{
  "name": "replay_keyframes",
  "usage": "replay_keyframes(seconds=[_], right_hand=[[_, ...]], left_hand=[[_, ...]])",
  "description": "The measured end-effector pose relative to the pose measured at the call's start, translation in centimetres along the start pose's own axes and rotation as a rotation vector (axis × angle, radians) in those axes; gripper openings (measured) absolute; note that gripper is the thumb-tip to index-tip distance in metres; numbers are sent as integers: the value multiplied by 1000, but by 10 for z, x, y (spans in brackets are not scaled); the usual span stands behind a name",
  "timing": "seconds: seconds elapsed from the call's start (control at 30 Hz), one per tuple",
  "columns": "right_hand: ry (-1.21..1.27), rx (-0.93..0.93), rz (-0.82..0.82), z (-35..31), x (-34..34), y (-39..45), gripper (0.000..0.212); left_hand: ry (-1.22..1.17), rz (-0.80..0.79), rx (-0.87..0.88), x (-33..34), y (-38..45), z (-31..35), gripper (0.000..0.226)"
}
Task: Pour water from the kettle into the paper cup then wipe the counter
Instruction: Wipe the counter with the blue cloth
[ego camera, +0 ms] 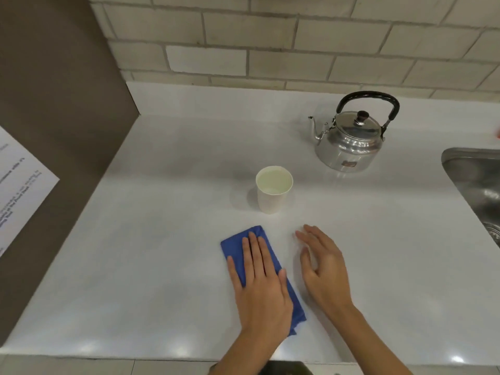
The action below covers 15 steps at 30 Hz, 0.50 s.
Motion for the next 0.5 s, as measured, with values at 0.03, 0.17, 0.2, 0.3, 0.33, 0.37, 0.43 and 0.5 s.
replay_keyframes(seconds=[0.03, 0.17, 0.2, 0.3, 0.33, 0.37, 0.43, 0.5], right_hand=[[-86, 4, -9, 4, 0, 4, 39], [-274, 45, -66, 12, 3, 15, 48], [-293, 48, -69, 13, 4, 18, 49], [-298, 41, -61, 14, 3, 24, 48], [-298, 35, -63, 14, 3, 25, 48], [-301, 27, -65, 15, 2, 26, 48], [-312, 27, -69, 21, -3, 35, 47], [-323, 48, -58, 27, -9, 57, 47]], left_hand=[[28, 23, 12, 4, 2, 0, 64], [79, -4, 133, 12, 21, -29, 63], [107, -14, 145, 10, 33, -41, 63], [159, 23, 93, -1, 91, -86, 63], [168, 31, 47, -5, 116, -101, 61], [166, 31, -1, -8, 143, -114, 59], [148, 15, -38, -12, 192, -124, 57], [155, -18, 40, -9, 231, -106, 56]])
Point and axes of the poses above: each hand's wrist, its own y-axis towards the middle knuckle, its own x-axis out of the palm, z = x × y, the point moved 1 cm from there along y, towards the middle knuckle, and after that the axes turned 12 degrees about y, right-handed, at the moved point
